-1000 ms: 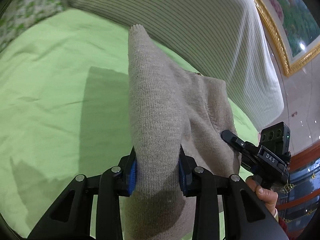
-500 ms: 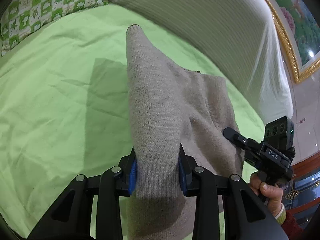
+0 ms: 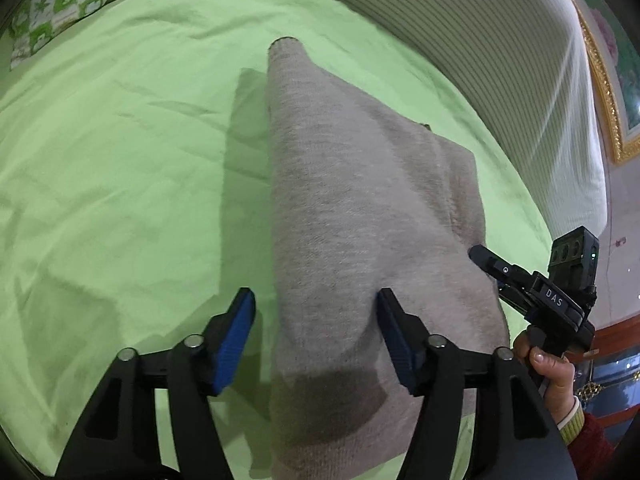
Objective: Fold small clothes
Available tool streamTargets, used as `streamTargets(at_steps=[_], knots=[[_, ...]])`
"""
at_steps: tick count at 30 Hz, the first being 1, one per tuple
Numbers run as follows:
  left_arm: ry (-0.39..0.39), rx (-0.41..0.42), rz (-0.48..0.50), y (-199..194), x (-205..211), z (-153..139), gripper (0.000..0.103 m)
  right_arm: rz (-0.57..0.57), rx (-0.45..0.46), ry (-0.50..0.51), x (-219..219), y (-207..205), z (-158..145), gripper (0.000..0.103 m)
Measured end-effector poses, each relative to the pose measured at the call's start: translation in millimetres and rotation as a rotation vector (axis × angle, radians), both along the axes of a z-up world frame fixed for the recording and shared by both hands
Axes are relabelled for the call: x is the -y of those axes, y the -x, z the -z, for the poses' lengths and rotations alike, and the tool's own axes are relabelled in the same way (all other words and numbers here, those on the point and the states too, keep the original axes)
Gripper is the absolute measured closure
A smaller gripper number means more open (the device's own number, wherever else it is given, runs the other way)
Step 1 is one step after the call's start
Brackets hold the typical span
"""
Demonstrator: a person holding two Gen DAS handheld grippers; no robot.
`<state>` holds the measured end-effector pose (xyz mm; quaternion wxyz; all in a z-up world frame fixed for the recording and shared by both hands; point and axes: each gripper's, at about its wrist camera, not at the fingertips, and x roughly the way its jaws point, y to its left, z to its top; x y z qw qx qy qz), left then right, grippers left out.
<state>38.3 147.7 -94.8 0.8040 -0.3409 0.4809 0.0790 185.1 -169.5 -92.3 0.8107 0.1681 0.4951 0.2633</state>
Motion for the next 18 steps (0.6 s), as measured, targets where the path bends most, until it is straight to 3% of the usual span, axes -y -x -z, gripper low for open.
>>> streamTargets(at_steps=[8, 18], knots=[[-0.091, -0.041, -0.002, 13, 7, -10, 0.027, 0.04, 0.071, 0.015, 5, 13, -27, 0.052], [-0.148, -0.069, 0.044, 45, 22, -23, 0.025, 0.012, 0.106, 0.025, 10, 58, -53, 0.052]])
